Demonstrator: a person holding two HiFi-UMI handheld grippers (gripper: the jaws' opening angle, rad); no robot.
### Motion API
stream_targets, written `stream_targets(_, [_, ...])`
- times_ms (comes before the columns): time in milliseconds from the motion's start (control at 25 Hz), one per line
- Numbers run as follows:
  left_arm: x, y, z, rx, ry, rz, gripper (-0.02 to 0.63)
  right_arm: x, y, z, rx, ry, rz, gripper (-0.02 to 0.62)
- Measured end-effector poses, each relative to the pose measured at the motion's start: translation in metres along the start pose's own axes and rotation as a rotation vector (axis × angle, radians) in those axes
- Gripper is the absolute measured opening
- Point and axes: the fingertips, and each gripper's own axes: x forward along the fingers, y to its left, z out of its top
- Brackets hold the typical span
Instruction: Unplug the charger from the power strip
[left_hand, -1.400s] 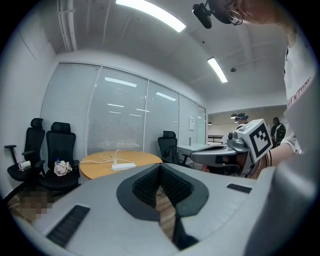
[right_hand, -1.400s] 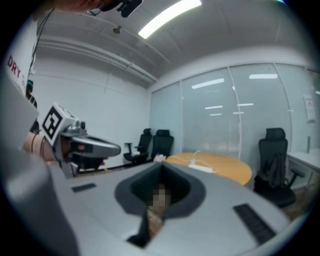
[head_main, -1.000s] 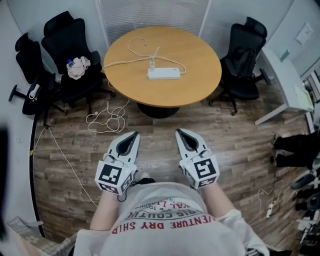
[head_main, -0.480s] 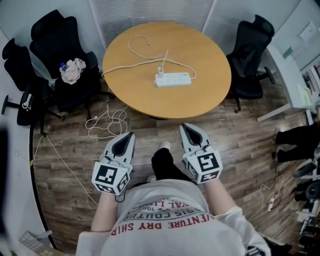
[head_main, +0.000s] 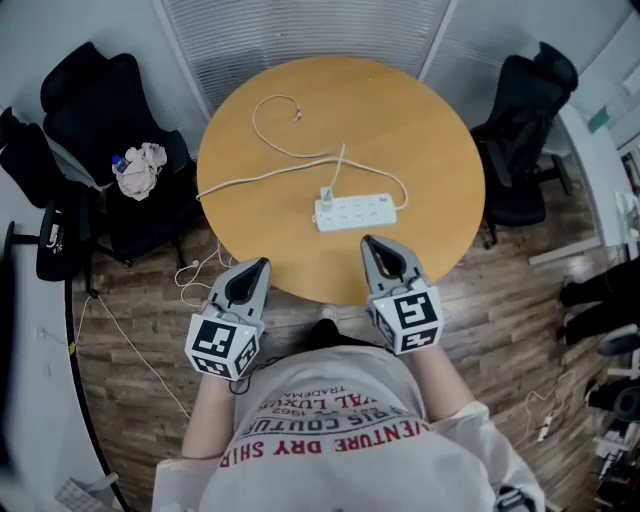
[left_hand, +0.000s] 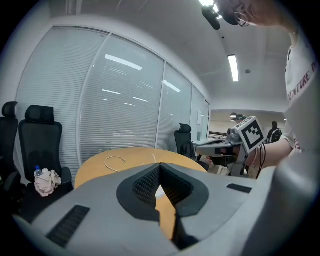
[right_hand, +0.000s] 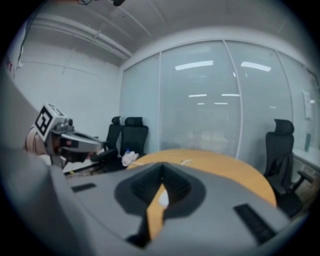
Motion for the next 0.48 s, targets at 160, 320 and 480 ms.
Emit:
stream_targets(160, [0.053,0.022,0.006,-0.004,0.019,-0.017,0.031,0.042,-0.035,-0.005,0.025,0.047,-0.003,0.02])
stream_targets(320, [0.09,0.031,-0.003,-0.011,0.061,-0.062,0.031,0.069,-0.052,-0.018,0.061,0.109,-0.008,0.02])
stream_targets(480, [0.118,0.035,-0.028,-0.027,0.136,-0.135,0.031,0.089,-0.053,-0.044,0.085,0.196,-0.011,0.02])
